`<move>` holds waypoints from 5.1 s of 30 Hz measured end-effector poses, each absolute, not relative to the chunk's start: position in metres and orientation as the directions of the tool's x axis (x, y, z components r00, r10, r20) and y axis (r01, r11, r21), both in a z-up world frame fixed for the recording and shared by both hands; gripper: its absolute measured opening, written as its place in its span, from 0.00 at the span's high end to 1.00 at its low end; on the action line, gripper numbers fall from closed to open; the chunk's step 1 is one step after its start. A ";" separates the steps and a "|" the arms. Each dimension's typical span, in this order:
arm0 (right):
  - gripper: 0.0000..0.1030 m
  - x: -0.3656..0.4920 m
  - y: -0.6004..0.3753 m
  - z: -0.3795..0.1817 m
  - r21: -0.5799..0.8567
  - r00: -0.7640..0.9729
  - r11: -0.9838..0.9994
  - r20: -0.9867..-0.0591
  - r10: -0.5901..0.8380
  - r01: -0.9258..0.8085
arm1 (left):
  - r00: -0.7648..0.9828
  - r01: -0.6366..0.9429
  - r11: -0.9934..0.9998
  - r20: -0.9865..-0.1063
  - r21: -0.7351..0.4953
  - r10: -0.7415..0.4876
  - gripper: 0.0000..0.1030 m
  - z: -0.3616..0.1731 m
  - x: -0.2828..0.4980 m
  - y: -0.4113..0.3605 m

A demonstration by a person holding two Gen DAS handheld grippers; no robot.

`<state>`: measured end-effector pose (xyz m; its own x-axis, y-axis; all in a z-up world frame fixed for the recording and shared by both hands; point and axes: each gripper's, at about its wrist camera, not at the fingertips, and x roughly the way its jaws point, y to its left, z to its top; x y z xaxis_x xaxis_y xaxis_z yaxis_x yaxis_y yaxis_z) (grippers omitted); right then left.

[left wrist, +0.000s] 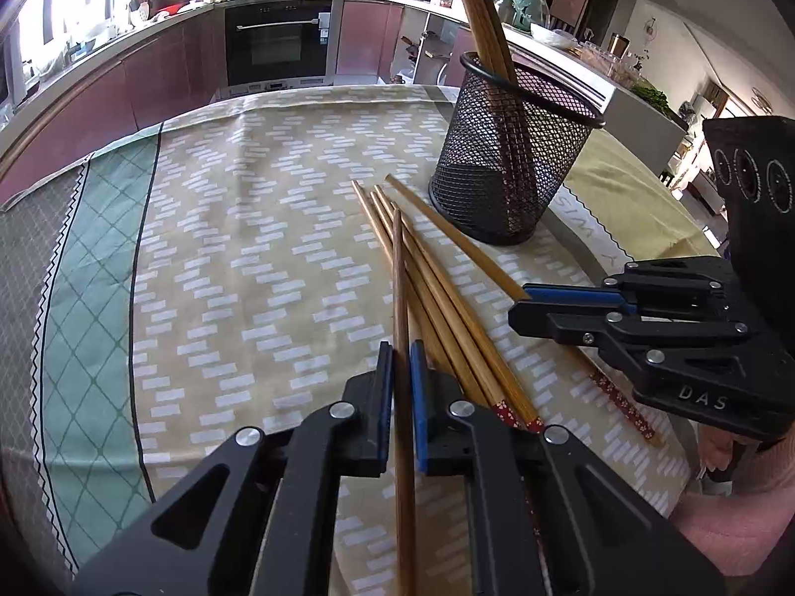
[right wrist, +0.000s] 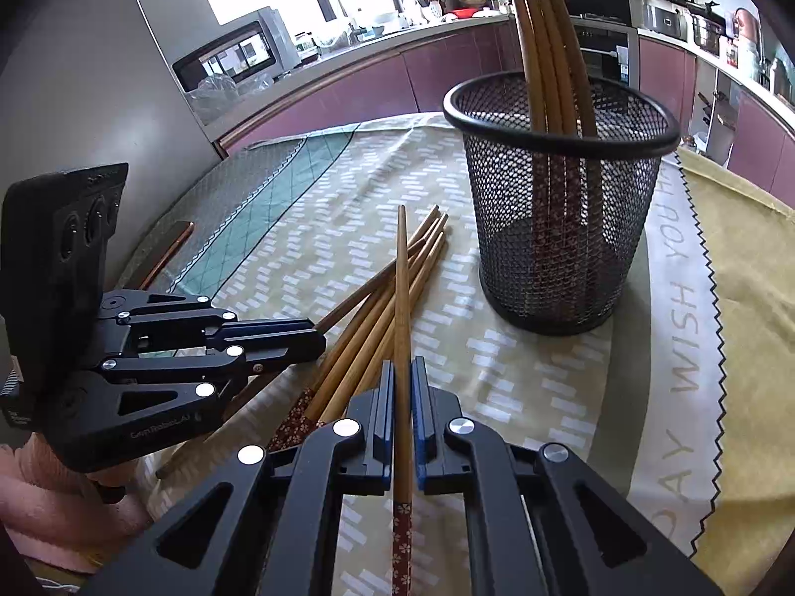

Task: Organize utensils
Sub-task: 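Close the right gripper on a chopstick while the left gripper lifts its chopstick, then raise both held chopsticks upright above the black mesh cup, then lower both chopsticks tip-first into the black mesh cup, then open both grippers and move them back to the chopstick pile, then close the left gripper on a chopstick while the right gripper grasps another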

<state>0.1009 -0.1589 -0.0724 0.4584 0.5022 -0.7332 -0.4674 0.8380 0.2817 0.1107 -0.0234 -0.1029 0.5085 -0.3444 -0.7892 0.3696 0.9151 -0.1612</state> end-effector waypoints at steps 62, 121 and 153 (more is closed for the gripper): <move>0.94 0.113 -0.246 0.095 0.191 0.765 0.864 -0.404 0.501 -0.465 | 0.714 0.514 0.805 -0.372 -0.298 -0.593 0.93 0.101 0.127 -0.023; 0.66 0.084 -0.208 -0.002 0.285 0.568 0.799 -0.581 0.584 -0.530 | 0.652 0.363 0.927 -0.686 -0.092 -0.323 0.57 -0.053 0.115 -0.010; 0.69 0.079 -0.142 -0.078 0.214 0.477 0.856 -0.755 0.451 -0.470 | 0.564 0.359 0.927 -0.767 -0.106 -0.306 0.56 -0.100 0.101 -0.022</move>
